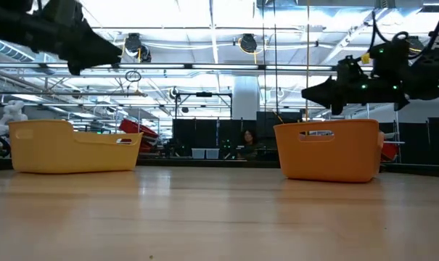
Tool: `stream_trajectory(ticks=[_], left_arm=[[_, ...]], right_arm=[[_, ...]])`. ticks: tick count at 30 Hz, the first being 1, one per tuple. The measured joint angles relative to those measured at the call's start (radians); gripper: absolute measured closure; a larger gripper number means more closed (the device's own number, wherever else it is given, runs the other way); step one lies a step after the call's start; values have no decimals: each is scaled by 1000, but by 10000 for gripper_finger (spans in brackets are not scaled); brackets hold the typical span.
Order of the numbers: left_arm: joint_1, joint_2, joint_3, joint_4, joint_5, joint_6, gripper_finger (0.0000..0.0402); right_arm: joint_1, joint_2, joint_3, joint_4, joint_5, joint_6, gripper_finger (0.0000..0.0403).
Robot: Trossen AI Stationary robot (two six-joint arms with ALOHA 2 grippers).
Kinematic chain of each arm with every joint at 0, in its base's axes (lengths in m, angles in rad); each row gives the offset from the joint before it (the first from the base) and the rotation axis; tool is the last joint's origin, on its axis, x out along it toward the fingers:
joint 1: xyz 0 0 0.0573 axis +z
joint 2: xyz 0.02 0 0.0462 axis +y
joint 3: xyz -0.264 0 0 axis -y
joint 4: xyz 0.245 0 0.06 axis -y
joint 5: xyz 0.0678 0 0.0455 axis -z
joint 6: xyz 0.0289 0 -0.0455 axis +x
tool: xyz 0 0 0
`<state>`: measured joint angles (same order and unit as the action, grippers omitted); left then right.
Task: Sort batteries
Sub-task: Return to Home Position
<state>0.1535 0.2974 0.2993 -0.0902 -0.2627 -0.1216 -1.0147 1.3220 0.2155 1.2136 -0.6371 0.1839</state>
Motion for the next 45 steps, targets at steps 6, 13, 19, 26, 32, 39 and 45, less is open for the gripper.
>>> stream_trajectory(ticks=[6,13,19,26,32,39,45], left_arm=[[-38,-16,-128,183,2,-30,246],[-103,-18,-206,262,-17,-22,246],[-154,-18,-248,275,-68,-29,246],[-211,-19,-259,281,-74,-3,246],[-247,-18,-259,216,-70,24,246],[-259,-19,-259,215,-93,-11,246],[-259,-18,-259,212,-88,-31,246]], right_arm=[[-76,0,-75,179,-75,112,317],[-145,-9,-164,351,-72,209,317],[-180,-68,-202,354,-80,255,317],[-184,-100,-203,345,-44,276,316],[-184,-100,-202,214,-42,276,316],[-183,-100,-202,54,-43,275,316],[-183,-100,-202,-43,-44,275,316]])
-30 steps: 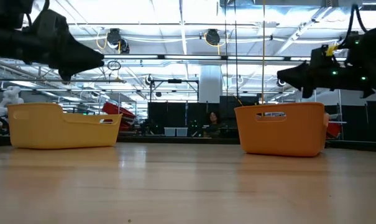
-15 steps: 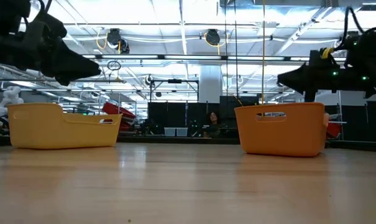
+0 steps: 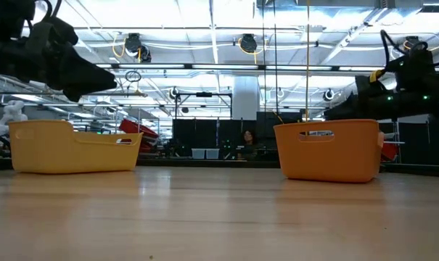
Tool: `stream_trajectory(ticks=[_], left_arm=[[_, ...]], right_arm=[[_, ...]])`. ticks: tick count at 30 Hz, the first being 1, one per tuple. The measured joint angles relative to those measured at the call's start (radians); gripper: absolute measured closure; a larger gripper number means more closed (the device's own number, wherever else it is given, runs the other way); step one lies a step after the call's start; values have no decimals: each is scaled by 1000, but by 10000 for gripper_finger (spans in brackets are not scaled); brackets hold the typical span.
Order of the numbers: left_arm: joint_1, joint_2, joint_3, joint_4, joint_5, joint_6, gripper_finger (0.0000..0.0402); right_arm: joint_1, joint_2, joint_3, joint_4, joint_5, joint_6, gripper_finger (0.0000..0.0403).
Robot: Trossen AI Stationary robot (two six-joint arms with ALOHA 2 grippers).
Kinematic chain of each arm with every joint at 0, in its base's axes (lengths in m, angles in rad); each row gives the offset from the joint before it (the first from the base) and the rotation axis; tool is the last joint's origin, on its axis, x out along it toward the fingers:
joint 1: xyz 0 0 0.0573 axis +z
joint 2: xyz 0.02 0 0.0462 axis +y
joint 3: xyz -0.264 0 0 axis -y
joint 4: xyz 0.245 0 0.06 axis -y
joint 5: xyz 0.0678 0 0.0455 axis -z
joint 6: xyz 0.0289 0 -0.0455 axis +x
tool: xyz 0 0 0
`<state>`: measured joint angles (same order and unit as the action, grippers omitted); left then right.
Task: Sort batteries
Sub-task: Return to Home Position
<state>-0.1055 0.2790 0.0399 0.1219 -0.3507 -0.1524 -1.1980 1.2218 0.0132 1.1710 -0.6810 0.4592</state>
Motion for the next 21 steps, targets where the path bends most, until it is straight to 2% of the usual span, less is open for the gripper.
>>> stream_trajectory(ticks=[5,12,21], left_arm=[[0,0,0,0,31,4,246],[0,0,0,-3,31,6,246],[-1,0,0,-5,32,8,246]], right_arm=[[0,-65,1,-159,4,0,316],[0,-281,0,-438,4,1,316],[0,-573,0,-570,3,0,316]])
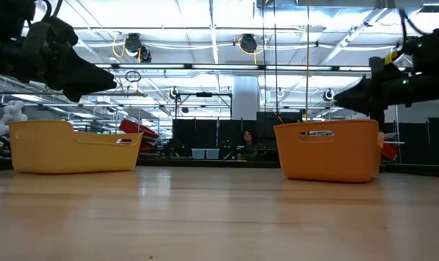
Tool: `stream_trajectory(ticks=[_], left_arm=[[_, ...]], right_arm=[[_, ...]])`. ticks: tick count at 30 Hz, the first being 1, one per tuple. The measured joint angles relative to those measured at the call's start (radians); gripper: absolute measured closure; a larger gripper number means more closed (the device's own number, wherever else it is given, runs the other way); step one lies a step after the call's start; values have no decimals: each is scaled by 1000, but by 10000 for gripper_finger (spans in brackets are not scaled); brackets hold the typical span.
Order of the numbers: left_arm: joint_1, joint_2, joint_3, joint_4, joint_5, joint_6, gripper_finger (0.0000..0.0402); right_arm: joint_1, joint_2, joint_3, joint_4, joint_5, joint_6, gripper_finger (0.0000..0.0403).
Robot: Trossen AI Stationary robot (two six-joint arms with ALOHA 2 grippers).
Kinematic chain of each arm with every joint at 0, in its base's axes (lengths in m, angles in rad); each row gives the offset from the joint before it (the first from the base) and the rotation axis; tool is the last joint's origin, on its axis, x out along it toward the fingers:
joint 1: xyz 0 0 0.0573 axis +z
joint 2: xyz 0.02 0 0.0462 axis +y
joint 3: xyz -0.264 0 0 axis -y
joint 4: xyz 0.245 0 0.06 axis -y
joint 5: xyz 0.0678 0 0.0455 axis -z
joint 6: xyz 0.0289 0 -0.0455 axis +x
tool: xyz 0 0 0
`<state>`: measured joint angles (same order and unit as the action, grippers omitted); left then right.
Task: Sort batteries
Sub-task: Return to Home Position
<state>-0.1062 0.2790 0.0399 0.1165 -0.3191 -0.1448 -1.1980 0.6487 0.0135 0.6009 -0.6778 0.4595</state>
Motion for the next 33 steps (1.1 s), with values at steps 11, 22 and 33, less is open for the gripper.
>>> stream_trajectory(ticks=[11,22,33], left_arm=[[0,-46,0,-8,0,0,246],[2,-171,-32,-34,1,-2,246],[2,-232,-33,-56,3,-1,246]], right_arm=[[12,-219,0,-33,0,0,316],[111,-432,0,-465,0,0,316],[166,-647,0,-519,0,0,316]])
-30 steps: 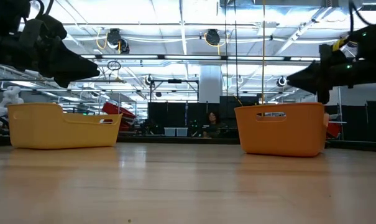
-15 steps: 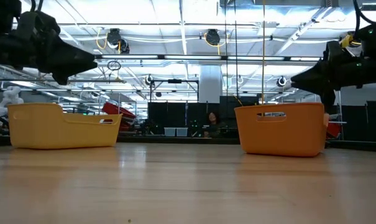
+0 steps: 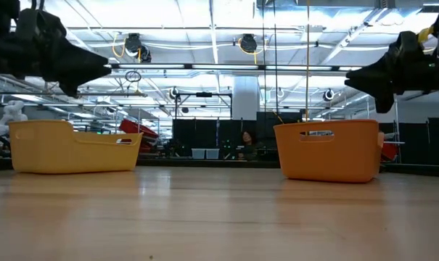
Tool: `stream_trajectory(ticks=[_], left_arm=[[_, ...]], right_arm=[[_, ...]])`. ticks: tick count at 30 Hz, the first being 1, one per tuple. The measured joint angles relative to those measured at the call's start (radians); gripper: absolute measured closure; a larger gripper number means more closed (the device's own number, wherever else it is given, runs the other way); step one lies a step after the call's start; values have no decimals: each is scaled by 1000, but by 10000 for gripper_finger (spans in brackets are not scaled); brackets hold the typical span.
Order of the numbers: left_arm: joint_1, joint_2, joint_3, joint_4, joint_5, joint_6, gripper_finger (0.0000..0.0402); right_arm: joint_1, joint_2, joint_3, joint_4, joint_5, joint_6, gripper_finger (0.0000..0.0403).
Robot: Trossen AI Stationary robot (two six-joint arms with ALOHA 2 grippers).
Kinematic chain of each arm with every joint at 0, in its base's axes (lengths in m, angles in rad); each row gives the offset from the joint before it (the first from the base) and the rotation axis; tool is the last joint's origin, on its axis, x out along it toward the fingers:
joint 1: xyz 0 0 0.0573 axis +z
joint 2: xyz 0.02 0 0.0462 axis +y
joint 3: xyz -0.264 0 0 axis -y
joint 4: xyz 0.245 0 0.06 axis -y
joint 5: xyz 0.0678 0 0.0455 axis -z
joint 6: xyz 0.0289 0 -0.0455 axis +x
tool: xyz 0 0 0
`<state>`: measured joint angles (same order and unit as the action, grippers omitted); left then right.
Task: Sort batteries
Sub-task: Return to Home Position
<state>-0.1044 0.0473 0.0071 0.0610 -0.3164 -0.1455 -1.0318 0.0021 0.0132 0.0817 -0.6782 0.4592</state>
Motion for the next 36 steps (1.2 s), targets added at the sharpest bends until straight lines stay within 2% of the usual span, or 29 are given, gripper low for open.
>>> stream_trajectory(ticks=[5,36], left_arm=[[0,-47,0,-1,0,0,246],[0,-47,-2,3,-1,0,246]], right_arm=[[-2,2,0,40,-1,-3,316],[-2,3,0,41,-3,-3,316]])
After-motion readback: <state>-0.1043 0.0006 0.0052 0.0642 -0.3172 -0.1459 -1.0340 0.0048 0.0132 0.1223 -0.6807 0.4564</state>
